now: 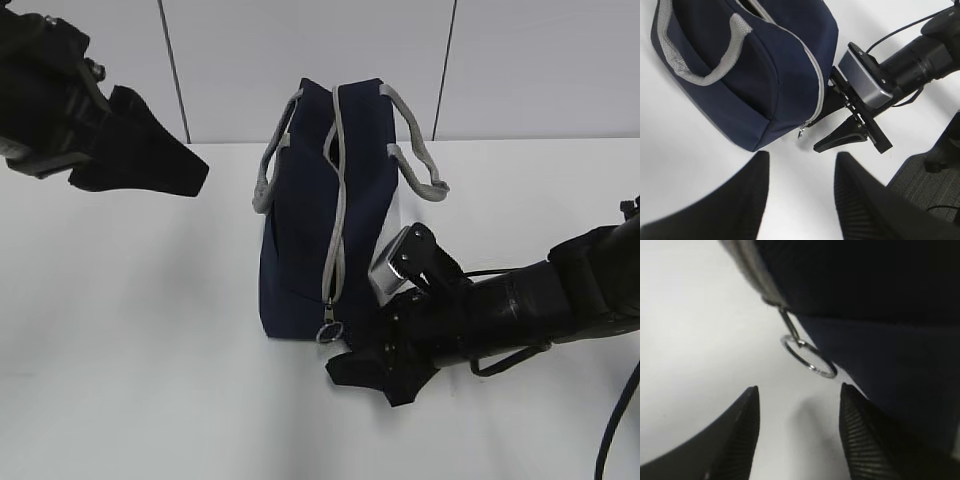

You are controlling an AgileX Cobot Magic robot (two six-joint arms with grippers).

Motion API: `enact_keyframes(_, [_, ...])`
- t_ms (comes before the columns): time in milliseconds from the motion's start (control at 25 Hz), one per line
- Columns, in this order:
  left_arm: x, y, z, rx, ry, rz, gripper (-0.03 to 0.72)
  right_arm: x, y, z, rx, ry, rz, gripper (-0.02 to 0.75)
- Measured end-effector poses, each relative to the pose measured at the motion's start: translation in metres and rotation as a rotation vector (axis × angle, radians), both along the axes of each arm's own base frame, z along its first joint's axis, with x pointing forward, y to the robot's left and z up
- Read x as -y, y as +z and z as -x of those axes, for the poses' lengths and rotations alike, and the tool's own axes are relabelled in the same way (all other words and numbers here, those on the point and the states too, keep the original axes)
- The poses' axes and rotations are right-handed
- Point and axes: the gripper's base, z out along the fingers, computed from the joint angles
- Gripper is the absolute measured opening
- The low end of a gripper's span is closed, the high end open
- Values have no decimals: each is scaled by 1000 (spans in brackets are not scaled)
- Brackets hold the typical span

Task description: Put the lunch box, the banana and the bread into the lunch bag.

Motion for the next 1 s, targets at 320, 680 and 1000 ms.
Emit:
enact_keyframes(320, [0, 0, 0, -3, -2, -1, 317, 0, -2, 5, -50, 39, 18, 382])
enact_keyframes(680, [0, 0, 0, -4, -2, -1, 316, -3, 2, 6, -59, 46, -41, 382])
enact_keyframes(1000, [0, 0, 0, -4, -2, -1, 316, -3, 5, 2, -29, 3, -69, 382])
